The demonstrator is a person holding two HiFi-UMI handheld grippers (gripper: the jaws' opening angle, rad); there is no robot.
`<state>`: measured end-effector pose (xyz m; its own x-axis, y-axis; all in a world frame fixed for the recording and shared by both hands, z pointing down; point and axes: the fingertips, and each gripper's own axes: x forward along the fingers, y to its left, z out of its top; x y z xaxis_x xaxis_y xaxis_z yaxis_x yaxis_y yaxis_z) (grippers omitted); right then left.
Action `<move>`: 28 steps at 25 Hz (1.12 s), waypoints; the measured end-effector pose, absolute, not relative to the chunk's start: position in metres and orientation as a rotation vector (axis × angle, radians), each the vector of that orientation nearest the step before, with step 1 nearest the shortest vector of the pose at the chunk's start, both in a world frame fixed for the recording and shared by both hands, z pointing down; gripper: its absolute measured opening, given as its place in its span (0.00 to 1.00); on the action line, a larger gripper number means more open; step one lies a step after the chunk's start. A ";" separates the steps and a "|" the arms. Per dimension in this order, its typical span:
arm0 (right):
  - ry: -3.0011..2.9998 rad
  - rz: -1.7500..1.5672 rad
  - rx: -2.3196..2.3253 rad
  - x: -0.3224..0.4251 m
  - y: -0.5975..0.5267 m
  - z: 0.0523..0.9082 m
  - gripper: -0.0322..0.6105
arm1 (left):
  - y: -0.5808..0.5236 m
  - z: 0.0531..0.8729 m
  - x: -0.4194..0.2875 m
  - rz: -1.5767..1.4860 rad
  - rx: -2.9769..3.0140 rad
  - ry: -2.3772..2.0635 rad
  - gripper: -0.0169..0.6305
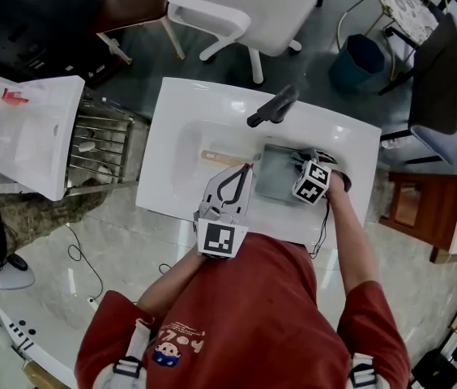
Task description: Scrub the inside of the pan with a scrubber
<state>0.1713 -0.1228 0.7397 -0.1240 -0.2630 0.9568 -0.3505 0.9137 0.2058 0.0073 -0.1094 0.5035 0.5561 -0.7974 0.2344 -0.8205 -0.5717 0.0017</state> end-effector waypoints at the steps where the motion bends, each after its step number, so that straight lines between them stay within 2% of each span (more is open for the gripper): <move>1: -1.710 0.068 0.468 0.171 -0.124 0.740 0.30 | -0.110 0.503 0.007 0.313 2.671 -1.396 0.05; 21: -1.737 0.093 0.569 0.170 -0.121 0.736 0.28 | -0.108 0.502 0.010 0.328 2.674 -1.389 0.05; 28: -1.900 0.254 0.898 0.170 -0.120 0.676 0.28 | -0.112 0.496 0.007 0.317 2.661 -1.408 0.05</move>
<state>0.1700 -0.1202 0.6764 -0.2453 -0.4763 0.8444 -0.6811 0.7045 0.1995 0.0073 -0.1117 0.4959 0.5469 -0.8030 0.2368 -0.8269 -0.5623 0.0031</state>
